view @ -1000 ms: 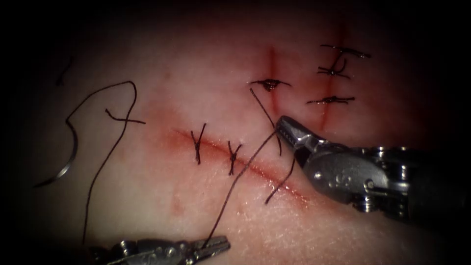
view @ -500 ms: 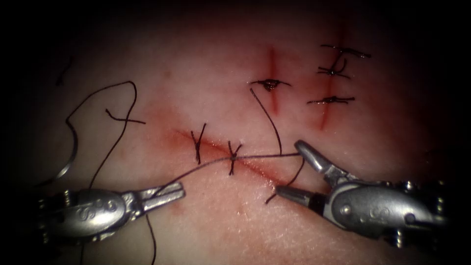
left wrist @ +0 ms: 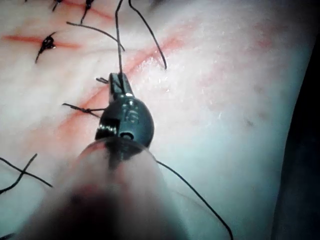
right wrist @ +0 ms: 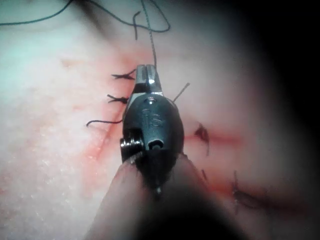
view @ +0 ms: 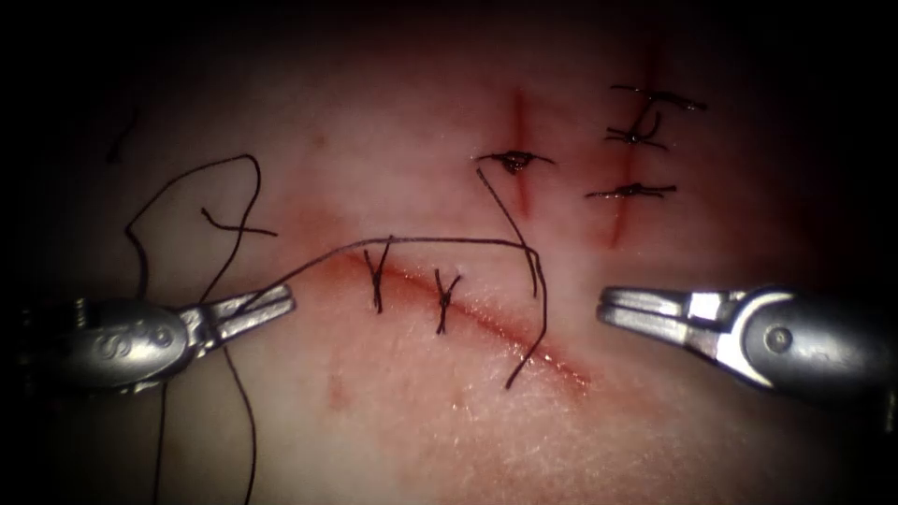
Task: Wound Closure
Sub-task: To get a longer suture length in the left hand, use the right hand to hand over more suture, then wrap the suture two times counter clockwise around the right needle driver.
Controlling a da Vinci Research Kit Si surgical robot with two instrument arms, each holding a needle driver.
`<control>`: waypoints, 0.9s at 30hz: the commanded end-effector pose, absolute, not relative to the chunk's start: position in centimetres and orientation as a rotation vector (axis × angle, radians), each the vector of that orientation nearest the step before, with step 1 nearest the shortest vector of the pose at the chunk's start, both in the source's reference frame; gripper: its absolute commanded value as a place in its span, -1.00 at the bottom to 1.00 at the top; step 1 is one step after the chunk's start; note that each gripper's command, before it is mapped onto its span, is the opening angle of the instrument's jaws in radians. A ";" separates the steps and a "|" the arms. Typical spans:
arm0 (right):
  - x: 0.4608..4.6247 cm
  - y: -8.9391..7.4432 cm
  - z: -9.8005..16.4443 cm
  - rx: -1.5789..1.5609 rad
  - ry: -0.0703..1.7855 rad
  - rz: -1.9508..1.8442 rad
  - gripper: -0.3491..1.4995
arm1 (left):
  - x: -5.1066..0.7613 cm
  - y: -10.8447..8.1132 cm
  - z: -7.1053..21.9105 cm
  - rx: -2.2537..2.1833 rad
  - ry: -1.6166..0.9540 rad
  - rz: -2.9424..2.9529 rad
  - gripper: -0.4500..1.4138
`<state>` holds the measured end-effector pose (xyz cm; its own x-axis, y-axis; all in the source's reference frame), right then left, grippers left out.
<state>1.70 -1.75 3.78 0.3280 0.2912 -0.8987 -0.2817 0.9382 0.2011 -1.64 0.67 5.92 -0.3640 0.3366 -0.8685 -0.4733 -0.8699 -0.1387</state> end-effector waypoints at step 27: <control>2.88 -1.8 5.0 0.415 1.563 0.301 -1.00 | -2.12 1.3 6.4 -1.548 0.231 2.303 -1.00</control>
<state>2.75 -1.83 4.95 -0.0114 0.4497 -0.8931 0.0592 0.8919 0.4483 -2.10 1.31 6.35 -0.3452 0.1977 -0.9175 -0.3846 -0.9215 -0.0539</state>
